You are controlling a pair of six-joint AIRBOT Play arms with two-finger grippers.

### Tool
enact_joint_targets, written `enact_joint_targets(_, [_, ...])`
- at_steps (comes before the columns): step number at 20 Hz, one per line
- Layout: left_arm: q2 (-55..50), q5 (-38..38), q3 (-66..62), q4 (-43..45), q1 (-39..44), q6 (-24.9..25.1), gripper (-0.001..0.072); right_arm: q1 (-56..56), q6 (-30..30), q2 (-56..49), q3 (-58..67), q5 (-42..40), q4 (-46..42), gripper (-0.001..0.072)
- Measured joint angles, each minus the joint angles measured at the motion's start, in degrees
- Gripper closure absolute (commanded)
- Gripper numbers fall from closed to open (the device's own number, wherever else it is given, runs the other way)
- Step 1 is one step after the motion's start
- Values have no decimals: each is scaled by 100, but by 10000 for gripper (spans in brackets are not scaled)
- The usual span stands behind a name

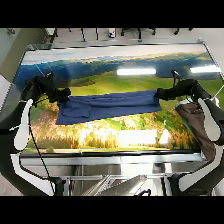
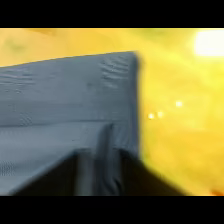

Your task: Fold the shirts.

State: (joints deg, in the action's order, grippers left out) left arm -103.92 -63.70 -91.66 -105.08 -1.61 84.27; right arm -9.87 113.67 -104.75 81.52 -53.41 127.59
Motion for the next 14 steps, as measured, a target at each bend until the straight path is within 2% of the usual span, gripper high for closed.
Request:
enact_joint_targets(1, [-31,-13,-92,13,55,-9,599,-7,0,20,66,-85,4,290])
enact_joint_targets(2, [-55,-11,-205,13,122,-7,334,-17,2,35,151,-192,15,120])
enact_joint_targets(3, [-68,4,-319,9,179,-4,131,-37,15,48,254,-330,-4,85])
enact_joint_targets(4, [-79,20,-457,7,238,-2,95,-70,20,57,341,-448,-39,84])
enact_joint_targets(9, [-103,-107,-1200,-7,402,37,95,-273,2,-133,540,-997,0,88])
enact_joint_targets(14, [-101,-782,-2179,0,374,44,96,-413,-26,-542,623,-1300,428,100])
